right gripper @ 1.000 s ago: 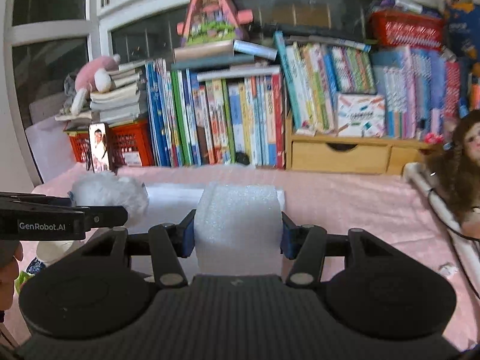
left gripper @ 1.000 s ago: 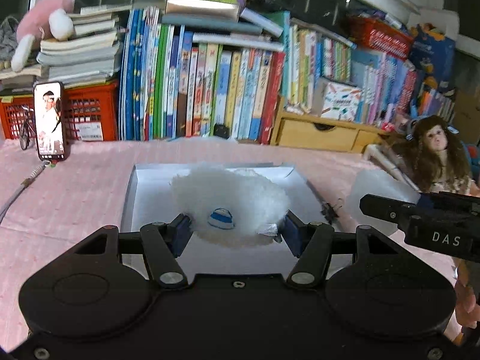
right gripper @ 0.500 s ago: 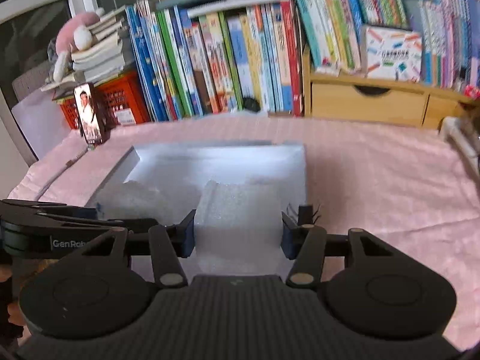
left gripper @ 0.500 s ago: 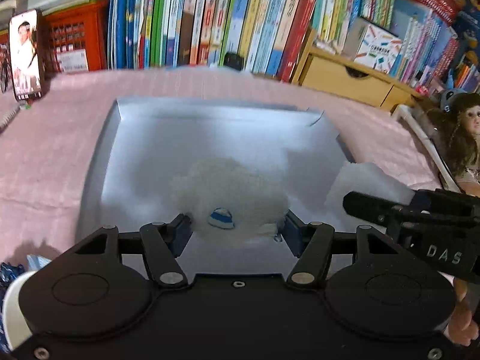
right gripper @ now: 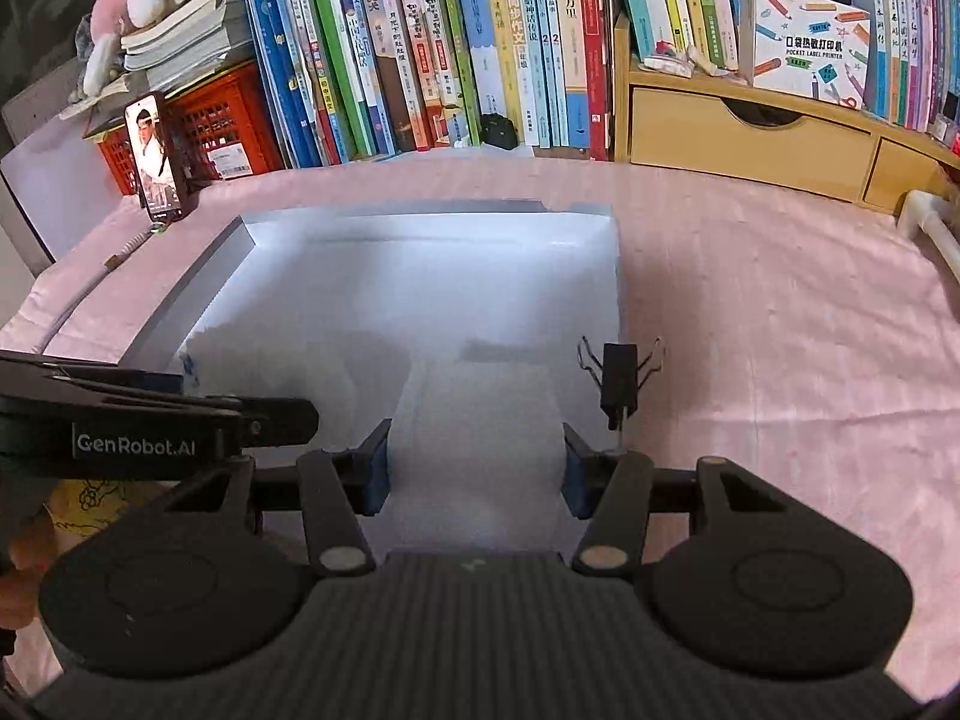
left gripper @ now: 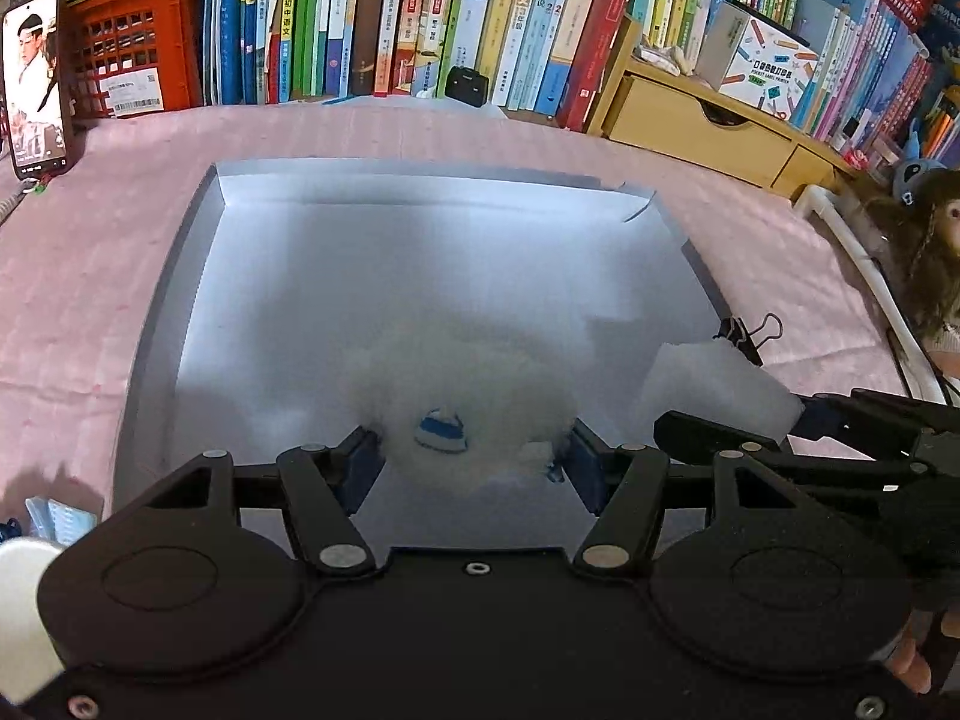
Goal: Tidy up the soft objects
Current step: 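Open the left tool to drop the pompom while the right tool releases the foam block into the tray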
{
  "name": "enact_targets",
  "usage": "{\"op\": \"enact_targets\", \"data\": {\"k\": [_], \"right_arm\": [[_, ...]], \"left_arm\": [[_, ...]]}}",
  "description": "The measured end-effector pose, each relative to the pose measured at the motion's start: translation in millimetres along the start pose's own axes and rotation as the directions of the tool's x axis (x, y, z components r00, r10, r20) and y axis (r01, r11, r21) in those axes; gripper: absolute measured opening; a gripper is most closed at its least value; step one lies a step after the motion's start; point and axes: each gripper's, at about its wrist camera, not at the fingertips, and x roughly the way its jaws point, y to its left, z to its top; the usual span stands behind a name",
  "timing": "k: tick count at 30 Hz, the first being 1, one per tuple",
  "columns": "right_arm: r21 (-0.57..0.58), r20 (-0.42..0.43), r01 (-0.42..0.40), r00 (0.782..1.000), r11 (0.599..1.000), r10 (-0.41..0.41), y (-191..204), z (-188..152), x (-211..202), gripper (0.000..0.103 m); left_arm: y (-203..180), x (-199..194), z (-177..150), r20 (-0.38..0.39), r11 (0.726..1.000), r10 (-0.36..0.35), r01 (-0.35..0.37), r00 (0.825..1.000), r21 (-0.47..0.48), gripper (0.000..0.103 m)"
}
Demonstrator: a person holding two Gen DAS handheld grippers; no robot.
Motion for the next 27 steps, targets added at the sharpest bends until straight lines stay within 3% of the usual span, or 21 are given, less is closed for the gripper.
{"op": "enact_targets", "data": {"k": [4,6,15,27], "right_arm": [[0.002,0.002,0.006,1.000,1.000,-0.006,0.8,-0.7,0.4,0.063],[0.010,0.005,0.013,1.000,1.000,-0.013,-0.3,-0.5,0.8,0.070],[0.048,0.057,-0.004,0.998,0.999,0.001,-8.9,0.6,-17.6,0.082],[0.064,0.165,-0.006,0.986,0.998,-0.004,-9.6,-5.7,-60.7,0.089]], "left_arm": [[1.3,-0.5,0.0,-0.006,1.000,0.003,-0.003,1.000,-0.004,0.063],[2.8,-2.3,0.3,-0.005,1.000,0.009,-0.009,1.000,-0.011,0.068],[4.3,-28.6,-2.1,0.062,1.000,-0.011,0.011,0.998,0.001,0.085],[-8.5,-75.0,-21.3,0.168,0.996,-0.043,0.029,0.985,0.087,0.089]]}}
